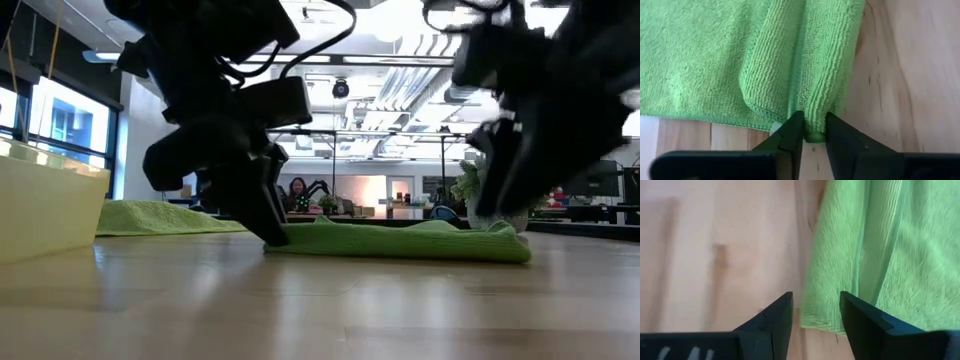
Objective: Roll microfiber towels into tight, uniform cylinder then place into a basket
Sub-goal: Roll the green microfiber towel
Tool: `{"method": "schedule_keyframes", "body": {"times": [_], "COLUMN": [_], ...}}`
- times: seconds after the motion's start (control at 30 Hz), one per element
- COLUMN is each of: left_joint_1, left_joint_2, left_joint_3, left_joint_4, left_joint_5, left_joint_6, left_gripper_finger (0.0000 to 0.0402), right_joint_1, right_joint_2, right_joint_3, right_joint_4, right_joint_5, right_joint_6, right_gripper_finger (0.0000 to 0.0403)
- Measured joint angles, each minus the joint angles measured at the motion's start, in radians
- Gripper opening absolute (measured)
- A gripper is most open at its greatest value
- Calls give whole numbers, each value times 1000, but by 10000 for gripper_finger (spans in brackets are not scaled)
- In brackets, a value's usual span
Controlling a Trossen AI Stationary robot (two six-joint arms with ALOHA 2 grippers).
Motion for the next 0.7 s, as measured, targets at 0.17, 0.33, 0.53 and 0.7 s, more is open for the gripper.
{"method": "schedule_keyframes", "body": {"times": [0.17, 0.33, 0.53, 0.7], "left_joint_1": [0, 1, 1, 0], "left_joint_2": [0, -1, -2, -1], "left_joint_3": [0, 0, 0, 0], "left_joint_4": [-1, -2, -5, -6], "left_joint_5": [7, 18, 47, 53], "left_joint_6": [-50, -102, -131, -160], "left_gripper_finger": [25, 13, 14, 15], "right_joint_1": [43, 113, 126, 123], "right_joint_2": [-49, 22, 121, 167], "right_joint_3": [2, 2, 4, 4], "right_joint_4": [52, 95, 91, 88], "right_joint_5": [16, 148, 268, 271], "right_joint_6": [-103, -277, -224, -222], "right_gripper_finger": [156, 156, 156, 162]}}
